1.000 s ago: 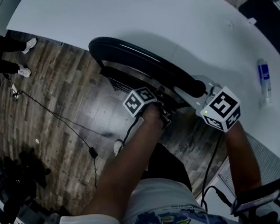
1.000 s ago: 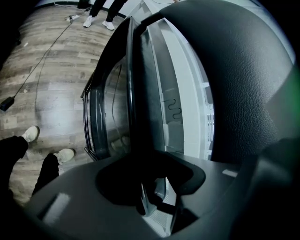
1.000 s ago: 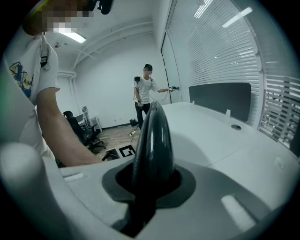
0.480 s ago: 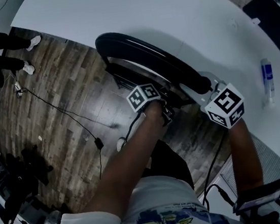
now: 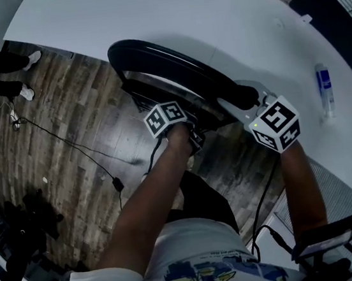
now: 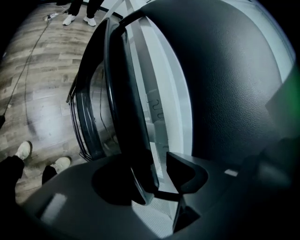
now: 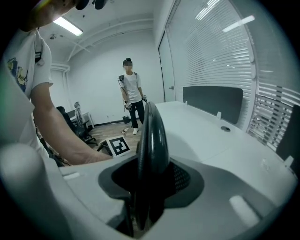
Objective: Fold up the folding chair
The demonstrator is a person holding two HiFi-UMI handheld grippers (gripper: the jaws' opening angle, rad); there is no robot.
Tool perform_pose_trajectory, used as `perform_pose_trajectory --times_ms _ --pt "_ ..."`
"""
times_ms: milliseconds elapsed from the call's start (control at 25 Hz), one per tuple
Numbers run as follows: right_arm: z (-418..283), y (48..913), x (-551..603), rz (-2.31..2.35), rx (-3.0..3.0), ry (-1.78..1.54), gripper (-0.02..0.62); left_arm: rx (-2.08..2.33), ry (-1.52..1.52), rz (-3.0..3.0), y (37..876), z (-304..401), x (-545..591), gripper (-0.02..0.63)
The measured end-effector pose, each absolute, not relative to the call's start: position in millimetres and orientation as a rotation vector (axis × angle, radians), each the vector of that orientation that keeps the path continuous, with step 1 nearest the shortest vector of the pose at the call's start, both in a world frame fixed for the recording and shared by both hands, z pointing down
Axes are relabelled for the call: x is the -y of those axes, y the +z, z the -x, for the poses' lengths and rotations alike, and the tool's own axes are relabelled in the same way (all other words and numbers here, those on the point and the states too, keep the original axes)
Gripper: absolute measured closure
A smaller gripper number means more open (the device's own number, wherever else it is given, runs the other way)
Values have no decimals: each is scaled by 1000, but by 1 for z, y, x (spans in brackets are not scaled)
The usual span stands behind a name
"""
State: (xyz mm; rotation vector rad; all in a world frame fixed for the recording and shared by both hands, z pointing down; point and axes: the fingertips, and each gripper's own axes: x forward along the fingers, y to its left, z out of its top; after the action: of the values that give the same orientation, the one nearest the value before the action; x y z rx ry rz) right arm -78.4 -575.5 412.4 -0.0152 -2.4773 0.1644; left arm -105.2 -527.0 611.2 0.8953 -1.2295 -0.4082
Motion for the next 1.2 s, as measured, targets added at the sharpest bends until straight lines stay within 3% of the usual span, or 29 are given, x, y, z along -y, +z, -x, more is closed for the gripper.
perform_pose_trajectory --times_ms 760,1200 --pt "51 358 586 -258 2507 124 433 1295 -404 -998 580 151 482 362" --pt "35 320 524 -528 2517 120 433 1332 -311 -1290 518 185 433 362"
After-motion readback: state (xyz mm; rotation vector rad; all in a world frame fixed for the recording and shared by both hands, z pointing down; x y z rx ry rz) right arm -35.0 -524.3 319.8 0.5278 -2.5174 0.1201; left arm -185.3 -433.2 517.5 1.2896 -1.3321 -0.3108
